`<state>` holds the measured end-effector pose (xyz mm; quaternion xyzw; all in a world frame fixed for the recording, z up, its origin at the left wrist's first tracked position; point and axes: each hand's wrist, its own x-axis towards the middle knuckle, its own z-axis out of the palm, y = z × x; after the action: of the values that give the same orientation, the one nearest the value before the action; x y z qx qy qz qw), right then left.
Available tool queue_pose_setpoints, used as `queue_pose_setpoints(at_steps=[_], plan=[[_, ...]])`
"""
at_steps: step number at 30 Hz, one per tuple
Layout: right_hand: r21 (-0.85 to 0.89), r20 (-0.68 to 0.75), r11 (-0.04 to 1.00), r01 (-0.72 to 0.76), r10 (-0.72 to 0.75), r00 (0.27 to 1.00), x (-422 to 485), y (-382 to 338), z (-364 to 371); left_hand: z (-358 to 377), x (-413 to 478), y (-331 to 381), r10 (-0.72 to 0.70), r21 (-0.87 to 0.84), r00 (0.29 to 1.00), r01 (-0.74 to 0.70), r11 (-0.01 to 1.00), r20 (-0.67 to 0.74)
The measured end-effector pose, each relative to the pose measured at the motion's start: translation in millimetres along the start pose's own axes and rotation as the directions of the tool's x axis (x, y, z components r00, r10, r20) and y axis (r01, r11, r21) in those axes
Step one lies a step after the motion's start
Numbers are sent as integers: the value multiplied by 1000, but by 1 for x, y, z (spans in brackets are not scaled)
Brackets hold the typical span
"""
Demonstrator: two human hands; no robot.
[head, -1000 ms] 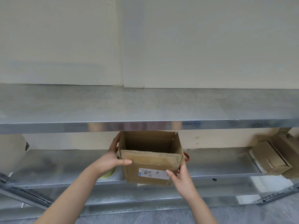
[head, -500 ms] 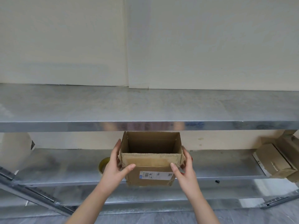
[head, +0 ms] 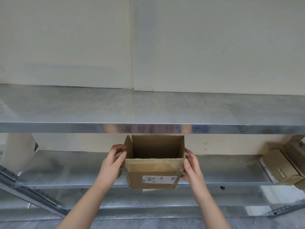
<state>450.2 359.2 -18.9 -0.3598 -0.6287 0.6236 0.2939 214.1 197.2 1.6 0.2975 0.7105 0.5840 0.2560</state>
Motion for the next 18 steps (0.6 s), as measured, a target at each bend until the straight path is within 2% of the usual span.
queue_pose_setpoints(at_steps=[2,4,6,8,10,13,15,18], plan=[[39,-8,999,-24,24,1000,3,-4,1,0,3,6,-23,-13,996,25,1000,82],[54,10,998,-29,29,1000,4,-6,0,-1,3,9,-58,-41,973,69,997,225],[66,60,997,-41,37,998,3,-5,-2,-7,1,6,-87,-70,920,123,990,382],[31,116,998,-52,48,992,0,-3,-6,-14,-2,1,-103,23,866,105,994,490],[-60,142,997,-37,46,989,-4,-2,-8,-17,-6,-3,-110,115,837,57,992,535],[-254,146,967,17,21,989,-9,2,-6,-12,-11,-7,-73,246,839,-74,966,539],[-277,163,961,27,19,986,-10,1,-5,-8,-10,-7,-64,313,804,-155,937,591],[-242,269,970,-4,71,960,-8,-3,-16,-8,-8,-9,-73,258,747,-135,957,660]])
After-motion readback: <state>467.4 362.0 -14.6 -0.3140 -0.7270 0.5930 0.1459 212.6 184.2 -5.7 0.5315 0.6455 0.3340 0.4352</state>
